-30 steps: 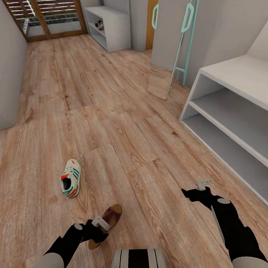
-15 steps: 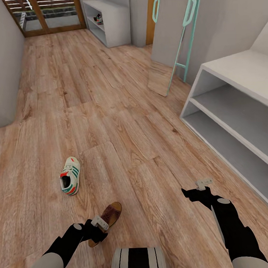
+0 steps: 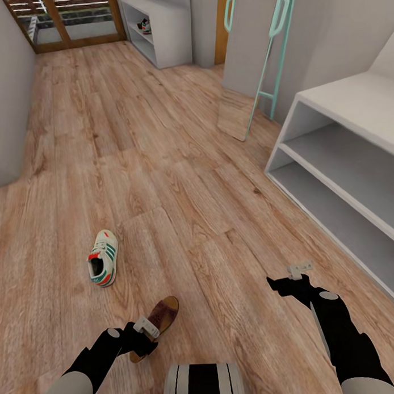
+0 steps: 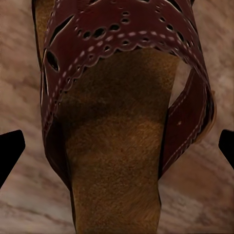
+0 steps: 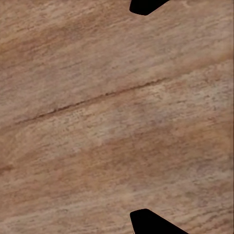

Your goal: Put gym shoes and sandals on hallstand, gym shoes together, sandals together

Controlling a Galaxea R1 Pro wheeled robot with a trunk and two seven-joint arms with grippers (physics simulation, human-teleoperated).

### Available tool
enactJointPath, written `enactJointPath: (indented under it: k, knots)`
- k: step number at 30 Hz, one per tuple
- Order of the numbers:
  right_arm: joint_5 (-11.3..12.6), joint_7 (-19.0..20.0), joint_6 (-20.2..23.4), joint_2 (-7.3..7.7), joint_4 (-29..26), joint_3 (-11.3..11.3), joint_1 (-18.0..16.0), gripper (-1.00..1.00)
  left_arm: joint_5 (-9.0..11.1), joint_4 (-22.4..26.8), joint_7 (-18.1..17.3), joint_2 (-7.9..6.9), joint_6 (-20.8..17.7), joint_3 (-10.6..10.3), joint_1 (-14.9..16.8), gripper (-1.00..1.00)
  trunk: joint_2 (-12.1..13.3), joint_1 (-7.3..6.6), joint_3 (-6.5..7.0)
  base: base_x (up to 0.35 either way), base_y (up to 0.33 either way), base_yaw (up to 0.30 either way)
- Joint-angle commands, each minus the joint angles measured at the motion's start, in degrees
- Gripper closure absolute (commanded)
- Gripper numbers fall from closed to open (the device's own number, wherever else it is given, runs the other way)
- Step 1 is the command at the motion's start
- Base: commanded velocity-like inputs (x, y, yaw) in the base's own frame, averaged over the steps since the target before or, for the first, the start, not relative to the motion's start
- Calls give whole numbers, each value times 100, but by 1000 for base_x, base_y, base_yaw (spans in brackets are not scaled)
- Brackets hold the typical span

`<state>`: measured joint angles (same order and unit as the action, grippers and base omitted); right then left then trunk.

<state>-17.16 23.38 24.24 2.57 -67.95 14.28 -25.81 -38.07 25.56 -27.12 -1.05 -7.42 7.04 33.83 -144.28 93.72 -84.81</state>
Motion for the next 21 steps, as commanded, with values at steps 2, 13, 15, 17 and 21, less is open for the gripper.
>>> enactJointPath:
  k: [2, 13, 15, 17, 21]
  knots:
    - [-60, 53, 16, -2, -8, 13, -3, -100, -25, 11, -48, 2, -35, 43, 1, -100, -4, 4, -55, 0, 0, 0]
    - [-60, 53, 17, 0, -11, 12, -3, -100, -25, 14, -56, -36, -31, 43, 1, -100, -7, 9, -186, 0, 0, 0]
    - [-60, 53, 17, -1, -9, 11, -3, -100, -25, 19, -56, -39, -33, 43, 1, -100, -10, 14, -241, 0, 0, 0]
    - [-60, 53, 18, -2, -11, 12, -3, -100, -25, 23, -57, -41, -35, 43, 1, -100, -12, 19, -291, 0, 0, 0]
    - [-60, 53, 17, -2, -13, 13, -3, -100, -25, 34, -57, -44, -32, 43, 1, -100, -14, 22, -317, 0, 0, 0]
